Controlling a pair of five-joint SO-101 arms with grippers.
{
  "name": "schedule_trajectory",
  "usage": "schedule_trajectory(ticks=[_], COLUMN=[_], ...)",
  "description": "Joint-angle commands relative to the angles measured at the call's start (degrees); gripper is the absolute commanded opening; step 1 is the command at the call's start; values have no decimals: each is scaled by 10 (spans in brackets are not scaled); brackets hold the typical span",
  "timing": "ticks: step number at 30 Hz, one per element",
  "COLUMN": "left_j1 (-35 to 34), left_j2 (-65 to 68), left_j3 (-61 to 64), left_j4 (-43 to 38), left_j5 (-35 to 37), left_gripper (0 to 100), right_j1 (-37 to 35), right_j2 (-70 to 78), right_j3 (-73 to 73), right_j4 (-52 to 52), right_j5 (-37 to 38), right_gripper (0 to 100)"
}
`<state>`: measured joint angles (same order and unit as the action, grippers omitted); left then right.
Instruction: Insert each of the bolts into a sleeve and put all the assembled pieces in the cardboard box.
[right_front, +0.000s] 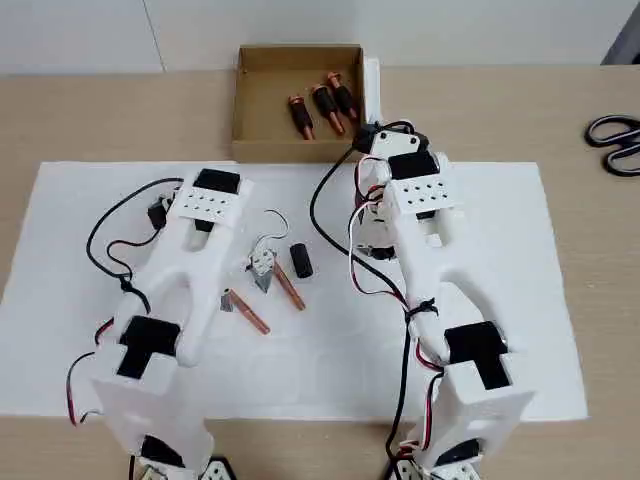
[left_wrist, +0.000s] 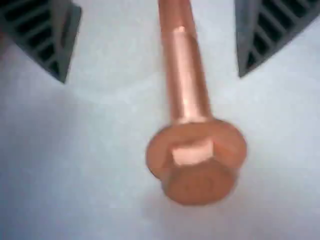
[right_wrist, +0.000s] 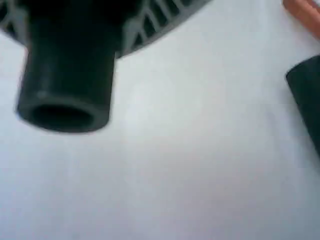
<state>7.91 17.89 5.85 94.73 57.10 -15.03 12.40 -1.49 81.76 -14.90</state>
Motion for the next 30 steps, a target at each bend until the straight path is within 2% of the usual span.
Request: schedule_trajectory(ticks=[1,6,8,10,14,18,25,27,30], left_j1=[-4,-41,-55,-65,-63,-47,15,40,59], left_j2=[18,51,51,51,51,51,-22,-50,-87], left_j3=[-22,-22,-22,-29,-76,-185,-331,-363,-400], left_j4=[-8,-29,-38,-39,-6,56,53,43,25], left_j5=[3,3,3,2,2,3,-4,-37,-93], left_gripper=[214,205,137,6,5,6,6,6,6], right_j1=[1,1,1,1,1,1,2,-5,-48], right_j2=[-37,-37,-37,-38,-39,-40,-87,-123,-165], right_j3=[-3,-3,-3,-3,-4,-4,-4,-4,-1], right_j4=[-1,-1,-1,-1,-2,-1,-3,-7,-9], right_j5=[-4,-3,-3,-3,-3,-3,-2,1,56], right_gripper=[5,5,5,5,5,5,5,5,5])
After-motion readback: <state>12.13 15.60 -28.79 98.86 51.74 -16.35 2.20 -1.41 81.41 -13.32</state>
